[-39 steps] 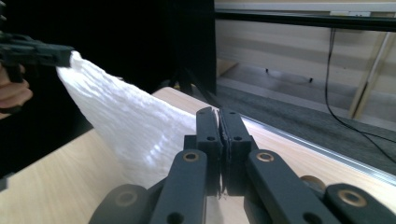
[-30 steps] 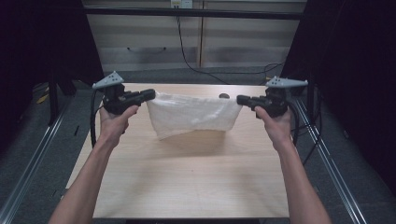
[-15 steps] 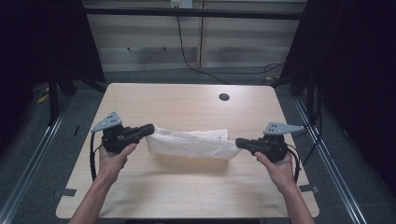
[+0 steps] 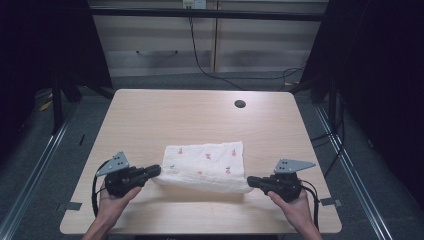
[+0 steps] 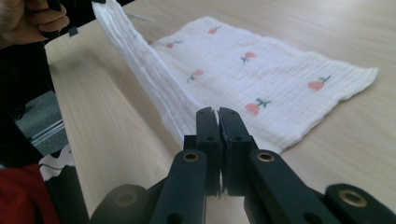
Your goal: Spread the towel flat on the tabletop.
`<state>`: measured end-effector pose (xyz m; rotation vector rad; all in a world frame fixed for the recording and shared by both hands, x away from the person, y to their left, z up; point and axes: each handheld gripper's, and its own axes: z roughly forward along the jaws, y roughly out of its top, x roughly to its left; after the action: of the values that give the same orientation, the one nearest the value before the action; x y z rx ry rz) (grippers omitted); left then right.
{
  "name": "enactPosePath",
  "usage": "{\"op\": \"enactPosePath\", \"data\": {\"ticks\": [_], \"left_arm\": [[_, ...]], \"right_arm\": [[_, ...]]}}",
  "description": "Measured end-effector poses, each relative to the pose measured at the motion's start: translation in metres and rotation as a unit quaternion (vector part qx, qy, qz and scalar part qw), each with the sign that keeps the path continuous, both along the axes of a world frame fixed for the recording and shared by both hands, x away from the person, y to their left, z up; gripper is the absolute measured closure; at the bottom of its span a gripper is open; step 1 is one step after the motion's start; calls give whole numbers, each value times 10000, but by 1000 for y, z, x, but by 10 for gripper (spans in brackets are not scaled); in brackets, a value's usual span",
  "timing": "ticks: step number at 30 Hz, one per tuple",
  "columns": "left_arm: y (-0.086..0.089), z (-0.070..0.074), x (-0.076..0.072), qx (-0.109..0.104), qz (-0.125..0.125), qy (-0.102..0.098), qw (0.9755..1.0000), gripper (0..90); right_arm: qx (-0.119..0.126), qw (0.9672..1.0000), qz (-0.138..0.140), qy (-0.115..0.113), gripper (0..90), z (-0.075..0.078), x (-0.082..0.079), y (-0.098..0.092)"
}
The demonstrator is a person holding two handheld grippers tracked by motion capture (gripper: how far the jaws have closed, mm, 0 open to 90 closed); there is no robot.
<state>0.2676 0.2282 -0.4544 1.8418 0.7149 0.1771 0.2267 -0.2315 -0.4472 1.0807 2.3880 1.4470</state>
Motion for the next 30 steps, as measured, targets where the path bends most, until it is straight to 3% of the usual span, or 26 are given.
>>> {"op": "enactPosePath", "data": {"ticks": [12,17,24,30], "left_arm": [[2,-23,-23,361,-110,287,9989,800],[4,-18,-26,197,-144,301,9993,679],[15,-7,-19,-186,145,237,9994,621],[18,-7,-1,-92,374,324,9987,588]], "right_arm": [[-141,9995,112,273,863,-22,-17,4],[-107,9992,148,351,792,-24,-24,2],[3,9992,45,392,707,-19,-25,-5],[6,9990,-78,430,643,-20,-15,-8]]}}
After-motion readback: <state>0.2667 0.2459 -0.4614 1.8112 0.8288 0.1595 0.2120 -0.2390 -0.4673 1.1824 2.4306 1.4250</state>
